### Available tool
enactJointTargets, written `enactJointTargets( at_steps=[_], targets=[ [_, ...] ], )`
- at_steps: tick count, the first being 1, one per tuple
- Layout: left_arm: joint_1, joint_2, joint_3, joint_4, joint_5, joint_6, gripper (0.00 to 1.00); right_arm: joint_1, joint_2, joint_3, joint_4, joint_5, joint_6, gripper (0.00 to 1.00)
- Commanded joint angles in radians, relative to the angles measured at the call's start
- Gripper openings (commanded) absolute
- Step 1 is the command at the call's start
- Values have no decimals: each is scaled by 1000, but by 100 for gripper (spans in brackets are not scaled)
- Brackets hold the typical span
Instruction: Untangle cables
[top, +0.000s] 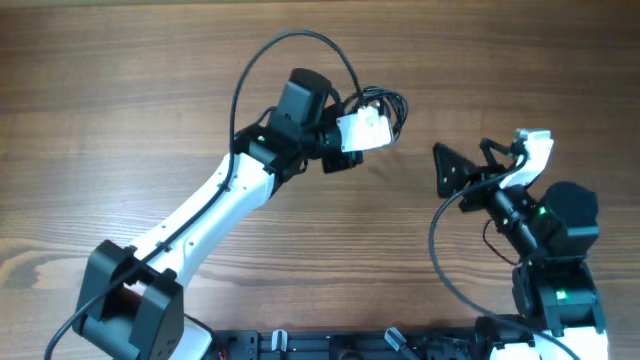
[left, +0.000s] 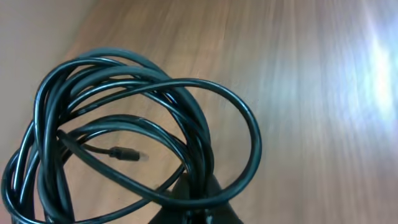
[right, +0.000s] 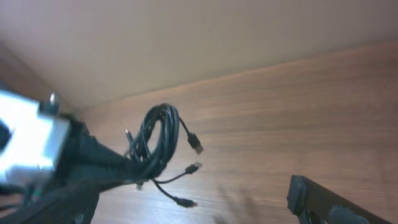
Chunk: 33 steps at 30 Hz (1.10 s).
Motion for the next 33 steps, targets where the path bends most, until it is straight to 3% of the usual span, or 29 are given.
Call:
enactJointTargets(
  at_steps=[1,5,7,10,13,18,21,22,25,27,30,32,33],
  targets=[
    [0,-22,12,-1,-76,277,4,-5,8,31,45,-29,232,100],
    [0,-22,12,-31,-59,516,4,-5,8,31,45,-119,117,100],
    [-2,-22,12,-75,29,591,4,-5,10,31,44,-158,63,100],
    [-39,-22,12,-145,37,684,4,-5,34,31,42,-154,93,99],
    [-69,-22,12,-122,37,686,4,-6,103,31,46,-161,111,99],
    [-70,-23,12,-51,37,685,4,-48,269,31,144,-338,95,99],
    [-70,-23,12,-9,38,684,4,-53,341,31,214,-440,45,94],
    [-72,-23,13,13,39,682,4,-53,360,31,231,-462,37,90],
    [-72,-23,13,54,72,682,4,-53,399,31,244,-463,26,55],
    [-72,-23,13,55,83,682,4,-53,402,31,246,-470,13,42],
    [-72,-23,12,55,84,681,4,-53,402,31,245,-470,-2,9],
    [-72,-23,13,55,83,668,4,-53,402,31,246,-469,-1,5],
    [-72,-22,13,65,83,599,4,-53,402,31,246,-458,2,4]
  ],
)
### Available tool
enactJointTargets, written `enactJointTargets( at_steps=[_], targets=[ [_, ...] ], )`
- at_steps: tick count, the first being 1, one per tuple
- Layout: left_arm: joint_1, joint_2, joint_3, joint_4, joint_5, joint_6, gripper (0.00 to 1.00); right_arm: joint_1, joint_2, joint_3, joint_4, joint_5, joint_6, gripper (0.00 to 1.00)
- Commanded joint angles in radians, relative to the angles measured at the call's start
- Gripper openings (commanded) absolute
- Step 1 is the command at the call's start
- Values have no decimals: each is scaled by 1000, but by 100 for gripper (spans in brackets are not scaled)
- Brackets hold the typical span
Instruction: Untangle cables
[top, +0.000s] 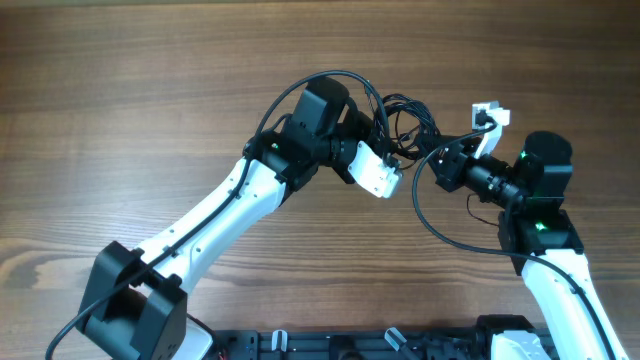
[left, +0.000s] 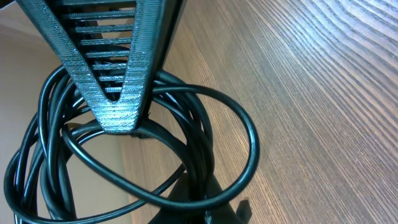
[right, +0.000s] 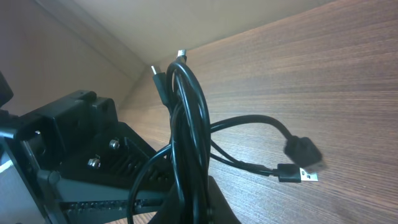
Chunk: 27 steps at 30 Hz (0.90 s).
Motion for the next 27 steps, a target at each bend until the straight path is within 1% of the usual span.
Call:
enactJointTargets(
  at_steps=[1,2,3,4,6,7,8,9,10,11,12,13,15,16,17,19,21,22,23,24,25,27],
  targets=[
    [0,-23,12,28,31,-129,4,-2,9,24,5,15,8,4],
    [0,-23,12,37,31,-182,5,-2,9,24,2,65,55,4],
    [0,-23,12,45,31,-266,26,-2,9,24,-4,106,93,4],
    [0,-24,12,46,31,-343,100,-2,9,24,-10,127,111,4],
    [2,-34,12,47,11,-506,100,-2,8,24,-28,192,172,4],
    [2,-51,12,50,-36,-629,100,-2,8,24,-40,227,201,4],
    [3,-84,12,49,-112,-775,100,-2,8,24,-50,247,211,4],
    [3,-100,12,49,-151,-842,100,-2,8,24,-48,246,212,4],
    [3,-126,12,48,-239,-980,100,-2,8,24,-45,246,219,4],
    [3,-135,12,48,-312,-1085,100,-2,8,24,-42,246,235,4],
    [4,-141,12,48,-403,-1242,100,-2,7,24,-32,241,245,4],
    [12,-145,12,42,-462,-1427,100,-2,6,24,-6,217,240,4],
    [29,-145,12,-8,-451,-1651,100,-2,6,24,68,185,233,4],
    [29,-145,12,-43,-375,-1742,100,-2,6,24,107,184,237,4],
    [29,-145,12,-61,-257,-1767,100,-2,6,24,137,159,238,4],
    [28,-145,12,-58,1,-1769,100,-2,6,24,190,85,237,4],
    [28,-145,12,-45,159,-1769,100,-2,6,24,204,69,233,4],
    [28,-145,12,-31,176,-1809,100,-2,6,24,205,69,233,4],
    [30,-145,12,-18,165,-1910,100,-2,6,24,213,69,234,4],
    [35,-145,12,-16,136,-1995,100,-2,6,24,221,69,233,4],
    [43,-145,12,-16,97,-2107,100,-2,6,24,231,69,233,4],
    [53,-145,12,-15,71,-2201,100,-2,6,24,243,69,233,4]
  ],
)
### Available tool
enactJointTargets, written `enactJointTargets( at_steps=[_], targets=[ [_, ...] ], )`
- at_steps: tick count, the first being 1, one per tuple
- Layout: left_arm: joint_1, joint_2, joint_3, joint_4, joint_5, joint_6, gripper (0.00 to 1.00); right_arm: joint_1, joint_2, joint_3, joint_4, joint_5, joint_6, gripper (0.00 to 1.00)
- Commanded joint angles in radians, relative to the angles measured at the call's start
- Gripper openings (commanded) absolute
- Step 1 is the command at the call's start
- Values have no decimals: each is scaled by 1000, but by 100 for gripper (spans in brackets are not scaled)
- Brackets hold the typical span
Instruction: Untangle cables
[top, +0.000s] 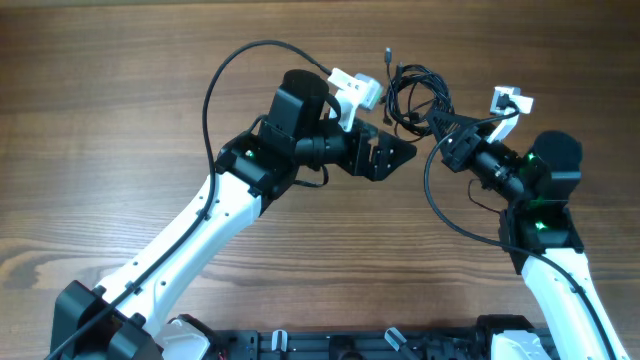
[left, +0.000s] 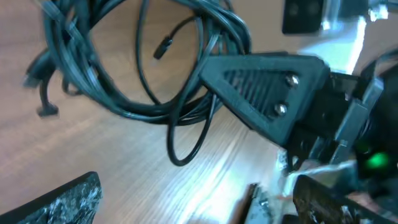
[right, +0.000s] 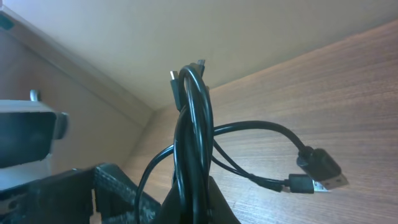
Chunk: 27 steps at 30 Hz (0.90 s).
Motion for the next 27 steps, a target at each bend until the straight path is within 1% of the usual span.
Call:
enactJointTargets(
  at_steps=[1,2,3,5,6,8,12,13,14,16,17,20,21,23,25,27],
  targets=[
    [29,-10,10,8,-18,-283,100,-2,3,19,35,-28,-2,4],
    [38,-10,10,8,-19,-348,100,-2,3,19,39,-32,-22,4],
    [50,-10,10,6,-18,-473,100,-2,3,19,42,-55,-63,4],
    [51,-10,10,12,-18,-589,100,-2,3,19,48,-82,-99,4],
    [50,-10,10,13,-19,-607,100,-2,3,19,68,-98,-105,4],
    [47,-10,10,13,-19,-607,100,-2,3,19,139,-145,-101,4],
    [47,-10,10,19,-54,-631,100,-2,3,19,219,-151,-26,4],
    [47,-10,10,20,-56,-641,97,-2,3,19,226,-152,-19,4],
    [46,-10,10,19,-56,-671,91,-2,3,19,232,-152,5,4],
    [47,-10,10,20,-58,-685,76,-2,3,19,237,-152,23,4],
    [47,-10,10,20,-63,-686,72,-2,3,19,245,-164,25,4],
    [47,-10,10,37,-64,-764,73,-2,3,19,288,-238,-2,4],
    [47,-10,10,51,-64,-764,73,-2,3,19,288,-249,-11,4],
    [47,-10,10,81,-63,-764,78,-2,3,19,288,-285,-56,4],
    [48,-10,10,105,-64,-764,79,-2,4,19,282,-285,-68,4],
    [82,-11,10,113,-58,-764,79,-2,4,19,241,-285,-111,4]
  ],
)
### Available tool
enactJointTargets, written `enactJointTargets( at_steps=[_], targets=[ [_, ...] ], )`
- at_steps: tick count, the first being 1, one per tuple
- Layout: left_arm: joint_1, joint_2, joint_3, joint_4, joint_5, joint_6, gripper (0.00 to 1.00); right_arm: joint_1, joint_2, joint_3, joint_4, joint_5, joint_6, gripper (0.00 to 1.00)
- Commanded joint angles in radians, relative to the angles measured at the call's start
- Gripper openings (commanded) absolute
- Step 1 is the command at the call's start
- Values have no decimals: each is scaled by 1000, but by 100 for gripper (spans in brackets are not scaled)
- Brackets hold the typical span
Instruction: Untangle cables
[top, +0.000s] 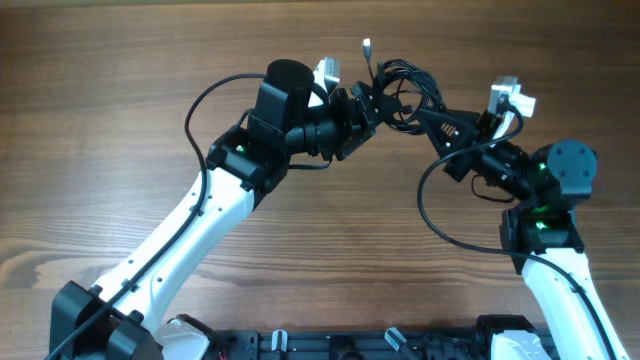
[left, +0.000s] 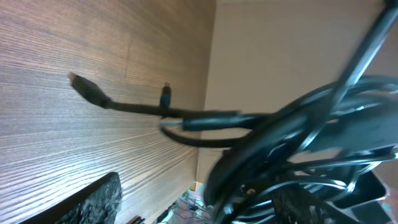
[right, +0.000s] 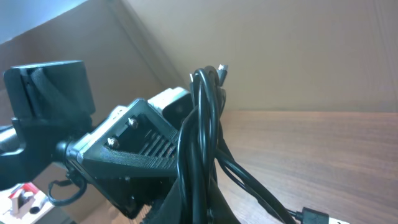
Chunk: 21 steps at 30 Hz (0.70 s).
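Note:
A tangled bundle of black cables hangs above the wooden table at the far middle. My right gripper is shut on it; the right wrist view has the coils running up out of its gripper. My left gripper is against the bundle's left side. In the left wrist view its gripper is open, with the cables lying close to the right finger. A loose plug sticks out to the left.
Another plug end points up from the bundle toward the table's far edge. A USB plug dangles low on the right. The left arm's black fingers fill the left of the right wrist view.
My left gripper was open a little below and left of the bundle; now it is up against it, cables between its fingers. The right gripper still holds the bundle, now slightly further left.
First my left gripper held the coiled bundle and the right gripper was apart from it, on the right. Then both were at the bundle, the right shut on it. After that the left was off it and open. Now it is open at the bundle again.

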Motion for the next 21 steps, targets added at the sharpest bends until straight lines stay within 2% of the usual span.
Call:
enactJointTargets(
  at_steps=[1,7,11,14,16,21],
  targets=[
    [51,-11,10,10,3,-10,79,-1,3,19,-39,-32,-82,4],
    [89,-11,10,9,39,-10,79,-1,3,19,-49,-9,-82,4],
    [86,-11,10,-51,39,-9,77,-1,3,19,-30,-8,-78,4],
    [63,-11,10,-58,37,-2,69,-1,3,19,29,-2,-44,4],
    [35,-11,10,-59,17,-2,52,-1,3,19,55,-2,-6,4],
    [-26,-11,10,-50,-22,-2,50,-1,3,19,72,-3,26,4]
  ],
)
